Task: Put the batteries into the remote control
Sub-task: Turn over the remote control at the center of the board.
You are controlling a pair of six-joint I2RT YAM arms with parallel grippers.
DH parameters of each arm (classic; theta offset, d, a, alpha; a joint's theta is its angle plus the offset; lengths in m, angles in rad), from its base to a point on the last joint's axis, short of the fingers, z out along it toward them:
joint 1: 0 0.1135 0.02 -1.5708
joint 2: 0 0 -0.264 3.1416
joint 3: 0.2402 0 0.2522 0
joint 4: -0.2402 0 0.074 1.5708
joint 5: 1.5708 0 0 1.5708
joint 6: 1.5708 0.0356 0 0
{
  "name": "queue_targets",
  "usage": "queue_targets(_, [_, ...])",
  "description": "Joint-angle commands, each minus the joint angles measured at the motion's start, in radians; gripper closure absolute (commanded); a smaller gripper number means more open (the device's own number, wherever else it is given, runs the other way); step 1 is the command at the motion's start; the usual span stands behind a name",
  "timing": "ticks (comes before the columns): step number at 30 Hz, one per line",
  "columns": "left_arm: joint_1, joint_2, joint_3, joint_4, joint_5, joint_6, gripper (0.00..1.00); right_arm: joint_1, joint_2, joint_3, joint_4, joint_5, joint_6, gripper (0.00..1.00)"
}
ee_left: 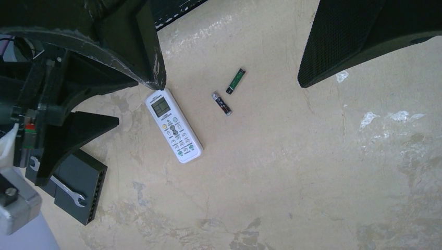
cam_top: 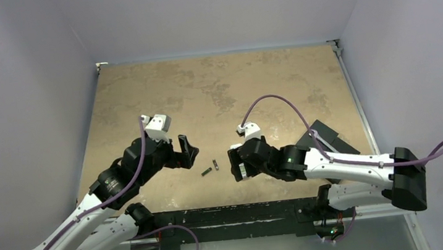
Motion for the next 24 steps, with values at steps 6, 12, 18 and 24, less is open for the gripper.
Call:
queue_targets(6, [-0.001,-0.015,0.028,0.008,0.017,-0.014,0.01,0.012,0.126,0.038,-0.022,0.109,0.144,0.16])
queue_targets(12, [-0.001,-0.014,0.027,0.007,0.027,-0.016,0.01,0.014,0.209,0.071,-0.058,0.165,0.202,0.17])
queue_targets(18, [-0.002,-0.013,0.028,0.008,0.032,-0.016,0.01,0.014,0.293,0.129,-0.075,0.175,0.226,0.18])
queue_targets(24, [-0.002,-0.015,0.027,0.007,0.035,-0.017,0.01,0.012,0.378,0.180,-0.070,0.208,0.218,0.18])
